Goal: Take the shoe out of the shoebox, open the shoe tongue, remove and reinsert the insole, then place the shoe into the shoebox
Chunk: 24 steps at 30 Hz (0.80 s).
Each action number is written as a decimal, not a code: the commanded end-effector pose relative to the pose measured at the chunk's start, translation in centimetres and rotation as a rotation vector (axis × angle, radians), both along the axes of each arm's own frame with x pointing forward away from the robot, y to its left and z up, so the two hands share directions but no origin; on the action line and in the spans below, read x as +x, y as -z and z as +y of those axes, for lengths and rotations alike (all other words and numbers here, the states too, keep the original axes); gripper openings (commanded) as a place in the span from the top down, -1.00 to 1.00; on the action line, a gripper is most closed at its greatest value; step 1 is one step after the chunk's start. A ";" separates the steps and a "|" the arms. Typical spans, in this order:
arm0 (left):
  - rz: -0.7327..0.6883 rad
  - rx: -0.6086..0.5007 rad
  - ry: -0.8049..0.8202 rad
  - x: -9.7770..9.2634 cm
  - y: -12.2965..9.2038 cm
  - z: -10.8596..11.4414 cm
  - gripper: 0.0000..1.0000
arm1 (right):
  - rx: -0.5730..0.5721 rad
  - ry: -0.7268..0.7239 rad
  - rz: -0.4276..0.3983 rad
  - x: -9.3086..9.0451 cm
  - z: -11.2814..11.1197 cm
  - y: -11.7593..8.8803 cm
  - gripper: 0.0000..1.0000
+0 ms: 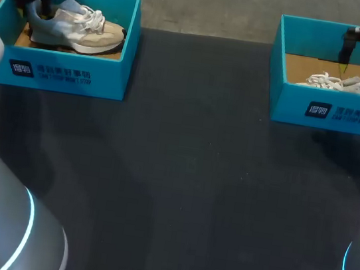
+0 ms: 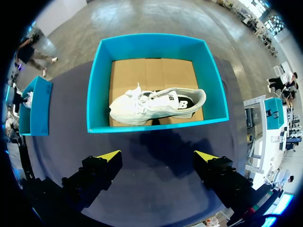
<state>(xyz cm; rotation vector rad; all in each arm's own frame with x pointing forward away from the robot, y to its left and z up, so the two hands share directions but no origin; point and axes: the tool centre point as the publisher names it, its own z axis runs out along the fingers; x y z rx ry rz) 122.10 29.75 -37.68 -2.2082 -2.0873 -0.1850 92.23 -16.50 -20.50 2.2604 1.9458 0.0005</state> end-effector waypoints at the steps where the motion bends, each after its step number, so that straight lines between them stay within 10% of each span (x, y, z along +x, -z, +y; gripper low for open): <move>1: 0.069 -0.009 -0.012 2.1 0.8 0.4 -0.23 | -0.001 0.001 0.000 0.0 0.0 0.0 -1.00; 24: 0.101 -0.057 -0.053 2.4 2.4 0.5 -0.22 | -0.001 0.001 0.000 0.0 0.0 0.0 -1.00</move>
